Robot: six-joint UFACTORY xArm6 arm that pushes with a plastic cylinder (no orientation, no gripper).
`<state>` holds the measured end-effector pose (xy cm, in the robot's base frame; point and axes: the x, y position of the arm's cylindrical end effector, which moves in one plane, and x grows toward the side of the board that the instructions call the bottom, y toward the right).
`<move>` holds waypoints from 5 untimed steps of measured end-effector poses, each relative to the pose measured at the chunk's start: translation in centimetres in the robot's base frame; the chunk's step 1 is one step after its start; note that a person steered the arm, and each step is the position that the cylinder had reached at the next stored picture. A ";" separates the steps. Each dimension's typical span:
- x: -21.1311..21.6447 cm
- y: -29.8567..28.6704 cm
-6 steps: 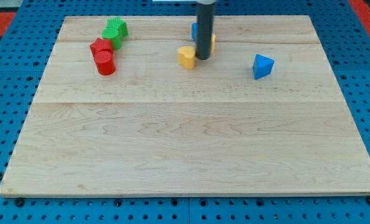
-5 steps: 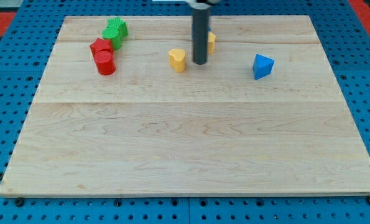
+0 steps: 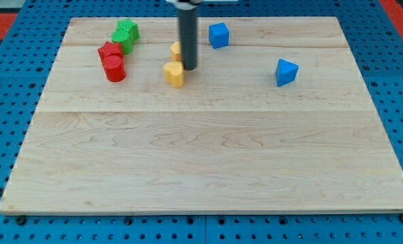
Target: Push yellow hexagon towards top center
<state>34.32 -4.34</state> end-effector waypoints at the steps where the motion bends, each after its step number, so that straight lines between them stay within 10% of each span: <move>1: -2.0 2.3; 5: -7.7 9.5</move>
